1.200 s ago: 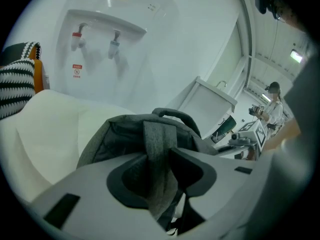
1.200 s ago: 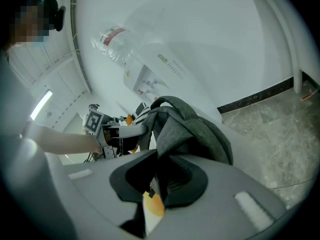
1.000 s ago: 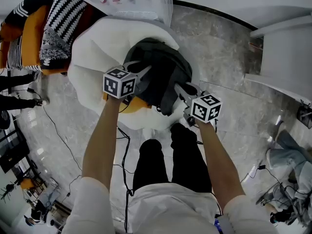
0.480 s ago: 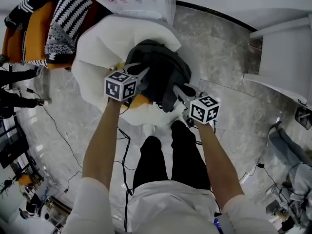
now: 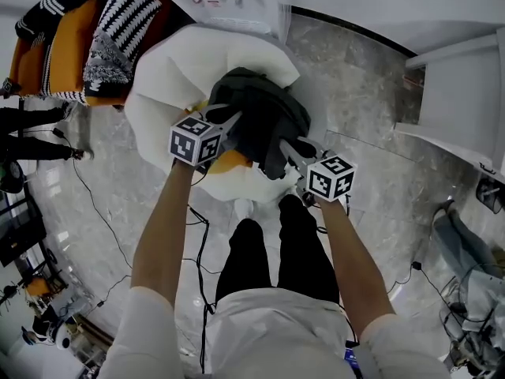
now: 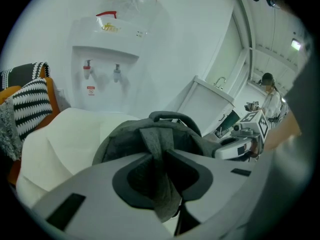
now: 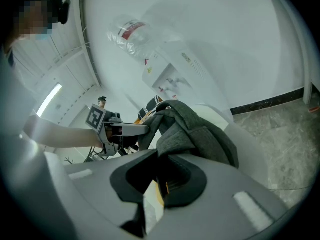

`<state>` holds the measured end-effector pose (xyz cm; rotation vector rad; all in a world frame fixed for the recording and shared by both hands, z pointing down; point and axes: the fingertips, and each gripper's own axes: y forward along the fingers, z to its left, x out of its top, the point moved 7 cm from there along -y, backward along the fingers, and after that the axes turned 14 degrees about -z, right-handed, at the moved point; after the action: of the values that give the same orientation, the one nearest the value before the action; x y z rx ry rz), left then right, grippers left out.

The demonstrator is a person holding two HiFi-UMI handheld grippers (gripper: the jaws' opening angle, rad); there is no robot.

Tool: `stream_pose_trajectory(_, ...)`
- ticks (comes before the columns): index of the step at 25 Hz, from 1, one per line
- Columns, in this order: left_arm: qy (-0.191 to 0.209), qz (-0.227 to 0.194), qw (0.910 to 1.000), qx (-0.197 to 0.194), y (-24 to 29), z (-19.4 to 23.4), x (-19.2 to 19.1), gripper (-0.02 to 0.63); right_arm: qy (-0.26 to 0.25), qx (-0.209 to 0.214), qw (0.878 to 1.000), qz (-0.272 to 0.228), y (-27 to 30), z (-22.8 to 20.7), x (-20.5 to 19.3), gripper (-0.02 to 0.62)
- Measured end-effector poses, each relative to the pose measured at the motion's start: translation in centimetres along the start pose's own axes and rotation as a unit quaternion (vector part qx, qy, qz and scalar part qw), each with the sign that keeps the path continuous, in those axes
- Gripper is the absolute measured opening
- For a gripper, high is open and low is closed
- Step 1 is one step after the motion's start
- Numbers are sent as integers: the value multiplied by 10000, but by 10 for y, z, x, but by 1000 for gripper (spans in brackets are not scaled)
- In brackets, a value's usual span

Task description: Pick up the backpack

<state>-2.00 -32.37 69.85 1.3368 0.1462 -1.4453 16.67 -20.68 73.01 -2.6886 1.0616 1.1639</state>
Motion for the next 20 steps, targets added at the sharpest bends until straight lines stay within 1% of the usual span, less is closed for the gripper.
stream_pose_trajectory(7, -196, -198, 9996, 78, -30, 3, 6, 61, -203, 162, 9996, 104, 7, 24, 11, 27)
stream_pose_trajectory(13, -285, -311, 9991, 106, -60, 1, 8, 60, -378, 229, 9988, 211, 8, 50, 14, 28)
stream_pose_trajectory(20, -403, -451, 9981, 112, -92, -7, 14, 55, -553, 307, 9977, 253, 3, 78, 22, 26)
